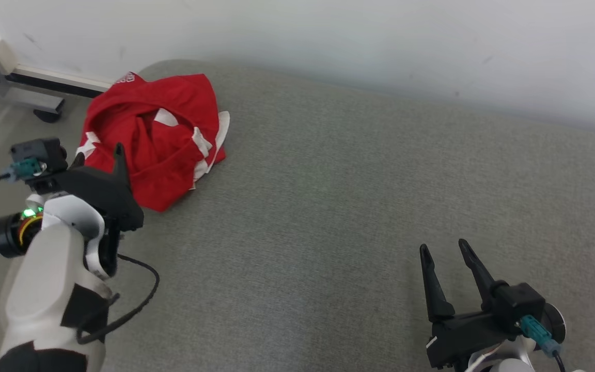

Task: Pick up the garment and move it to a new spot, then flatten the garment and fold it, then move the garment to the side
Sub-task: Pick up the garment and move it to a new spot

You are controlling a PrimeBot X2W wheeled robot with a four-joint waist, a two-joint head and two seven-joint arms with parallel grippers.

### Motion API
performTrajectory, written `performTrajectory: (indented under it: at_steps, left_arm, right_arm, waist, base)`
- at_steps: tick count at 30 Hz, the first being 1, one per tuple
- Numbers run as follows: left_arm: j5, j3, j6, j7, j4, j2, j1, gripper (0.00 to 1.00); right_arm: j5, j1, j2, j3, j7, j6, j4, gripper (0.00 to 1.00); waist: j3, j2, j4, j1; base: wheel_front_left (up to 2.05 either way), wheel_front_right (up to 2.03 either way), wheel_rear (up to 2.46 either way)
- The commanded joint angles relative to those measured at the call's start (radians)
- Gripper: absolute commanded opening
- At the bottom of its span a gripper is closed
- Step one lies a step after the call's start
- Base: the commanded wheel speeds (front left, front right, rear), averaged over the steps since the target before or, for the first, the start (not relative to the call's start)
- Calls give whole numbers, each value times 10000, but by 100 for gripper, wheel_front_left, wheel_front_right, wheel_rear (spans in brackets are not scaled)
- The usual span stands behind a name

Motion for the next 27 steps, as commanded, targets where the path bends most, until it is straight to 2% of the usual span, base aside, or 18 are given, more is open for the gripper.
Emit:
performTrajectory:
  at_steps: [1, 4, 10, 17, 22, 23, 24, 25, 27]
  left_arm:
    - [-27, -9, -130, 165, 201, 123, -253, 100]
    - [-273, 111, -322, 701, 812, 400, -786, 100]
    - [-395, 148, -392, 1442, 1747, 976, -1561, 100]
    - [-351, 95, -47, 1715, 2416, 1271, -1932, 100]
    - [-241, 2, 153, 1563, 2700, 1429, -1977, 100]
    - [-229, -23, 178, 1560, 2757, 1434, -1985, 51]
    - [-197, -67, 158, 1531, 2795, 1448, -2008, 28]
    - [-205, -95, 130, 1522, 2834, 1458, -2032, 0]
    - [-190, -152, 25, 1479, 2871, 1480, -2078, 0]
  right_arm:
    - [-74, -115, 1, 49, 57, -21, -114, 100]
    - [-190, -183, 3, 109, 220, -21, -438, 100]
    - [-378, -5, -40, 104, 517, -21, -1073, 100]
    - [-304, 173, -136, 242, 704, -21, -1642, 100]
    - [-278, 195, -119, 298, 752, -21, -1778, 100]
    - [-248, 183, -111, 323, 750, -21, -1760, 100]
    - [-227, 161, -105, 349, 753, -21, -1735, 100]
    - [-206, 133, -100, 374, 758, -21, -1708, 100]
    - [-188, 105, -89, 407, 753, -21, -1666, 100]
  waist:
    - [826, -1, -928, -1]
    - [1182, -1, -1447, -1]
    - [1882, -1, -2178, -1]
    - [2430, -1, -2662, -1]
    - [2587, -1, -2739, -1]
    - [2585, -1, -2733, -1]
    - [2572, -1, -2719, -1]
    - [2549, -1, -2701, -1]
    - [2466, -1, -2633, -1]
  base:
    - [0, 0, 0]
    - [0, 0, 0]
    - [0, 0, 0]
    - [0, 0, 0]
    - [0, 0, 0]
    - [0, 0, 0]
    - [0, 0, 0]
    - [0, 0, 0]
    - [0, 0, 0]
